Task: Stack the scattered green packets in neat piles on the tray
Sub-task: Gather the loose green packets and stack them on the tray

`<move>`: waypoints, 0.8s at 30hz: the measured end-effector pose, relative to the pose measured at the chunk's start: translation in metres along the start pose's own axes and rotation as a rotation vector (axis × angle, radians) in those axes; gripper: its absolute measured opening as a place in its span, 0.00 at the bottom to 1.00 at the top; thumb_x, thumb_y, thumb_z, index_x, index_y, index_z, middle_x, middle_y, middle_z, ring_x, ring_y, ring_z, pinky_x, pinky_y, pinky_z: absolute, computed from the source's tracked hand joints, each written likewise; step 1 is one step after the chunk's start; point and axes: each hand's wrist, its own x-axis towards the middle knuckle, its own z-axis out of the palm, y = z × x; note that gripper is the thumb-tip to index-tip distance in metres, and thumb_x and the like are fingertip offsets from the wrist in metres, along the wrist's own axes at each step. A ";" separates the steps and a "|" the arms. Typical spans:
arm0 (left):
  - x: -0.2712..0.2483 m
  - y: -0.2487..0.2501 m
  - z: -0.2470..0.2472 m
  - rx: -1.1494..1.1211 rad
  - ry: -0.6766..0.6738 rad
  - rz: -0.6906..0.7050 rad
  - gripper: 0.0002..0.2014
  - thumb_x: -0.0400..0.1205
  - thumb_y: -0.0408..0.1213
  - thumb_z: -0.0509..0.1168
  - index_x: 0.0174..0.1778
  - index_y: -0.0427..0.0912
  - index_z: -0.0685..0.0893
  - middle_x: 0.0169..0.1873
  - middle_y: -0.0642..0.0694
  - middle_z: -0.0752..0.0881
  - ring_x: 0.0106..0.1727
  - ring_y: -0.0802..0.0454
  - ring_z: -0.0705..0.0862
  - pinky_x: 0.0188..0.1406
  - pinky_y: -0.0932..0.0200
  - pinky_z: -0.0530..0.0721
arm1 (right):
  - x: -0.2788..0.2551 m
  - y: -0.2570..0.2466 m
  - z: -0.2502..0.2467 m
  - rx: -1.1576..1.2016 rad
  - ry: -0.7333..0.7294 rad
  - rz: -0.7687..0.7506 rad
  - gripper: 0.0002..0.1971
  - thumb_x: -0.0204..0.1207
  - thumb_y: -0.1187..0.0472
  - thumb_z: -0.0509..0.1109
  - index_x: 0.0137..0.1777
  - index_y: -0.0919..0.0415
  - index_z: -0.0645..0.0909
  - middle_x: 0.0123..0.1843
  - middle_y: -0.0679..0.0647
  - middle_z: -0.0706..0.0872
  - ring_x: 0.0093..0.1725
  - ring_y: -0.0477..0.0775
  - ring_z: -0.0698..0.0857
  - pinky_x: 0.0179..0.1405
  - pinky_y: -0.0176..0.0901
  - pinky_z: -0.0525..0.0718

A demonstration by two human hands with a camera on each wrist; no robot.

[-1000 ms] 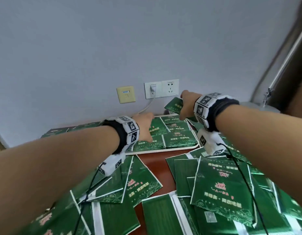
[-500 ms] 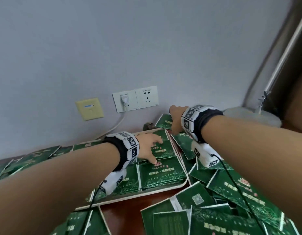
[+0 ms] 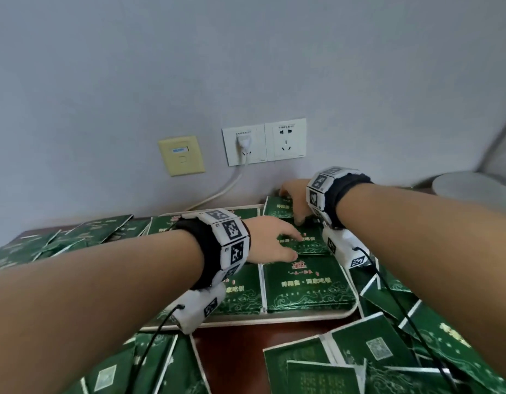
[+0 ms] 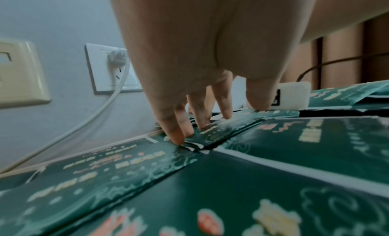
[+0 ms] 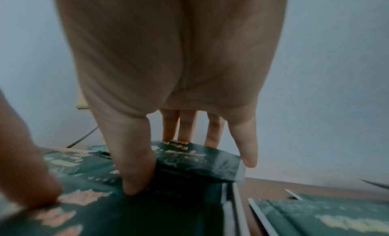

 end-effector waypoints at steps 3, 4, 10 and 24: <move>0.000 0.005 -0.001 -0.021 0.001 -0.002 0.23 0.84 0.51 0.61 0.77 0.56 0.72 0.78 0.52 0.70 0.75 0.53 0.72 0.64 0.66 0.66 | 0.005 0.002 0.003 0.049 0.016 -0.016 0.34 0.72 0.61 0.75 0.77 0.58 0.67 0.74 0.58 0.75 0.70 0.58 0.77 0.62 0.45 0.77; 0.000 0.006 0.000 -0.019 -0.001 -0.002 0.23 0.84 0.51 0.60 0.77 0.55 0.72 0.77 0.52 0.71 0.75 0.53 0.72 0.63 0.67 0.65 | 0.006 0.002 0.005 0.046 -0.006 -0.013 0.36 0.73 0.61 0.75 0.80 0.59 0.64 0.76 0.58 0.72 0.72 0.58 0.75 0.65 0.46 0.75; -0.002 0.003 0.006 0.052 -0.009 -0.005 0.25 0.83 0.52 0.61 0.77 0.54 0.71 0.78 0.52 0.70 0.76 0.53 0.70 0.72 0.60 0.66 | 0.008 0.001 0.011 0.133 -0.054 -0.029 0.38 0.72 0.64 0.75 0.81 0.59 0.62 0.77 0.57 0.71 0.73 0.57 0.73 0.62 0.43 0.74; -0.015 0.009 0.004 0.055 0.009 -0.004 0.29 0.84 0.51 0.62 0.81 0.51 0.66 0.80 0.51 0.67 0.78 0.51 0.67 0.74 0.60 0.64 | -0.008 0.001 -0.003 0.164 -0.105 -0.045 0.29 0.82 0.71 0.60 0.82 0.65 0.57 0.81 0.60 0.65 0.78 0.56 0.66 0.59 0.32 0.63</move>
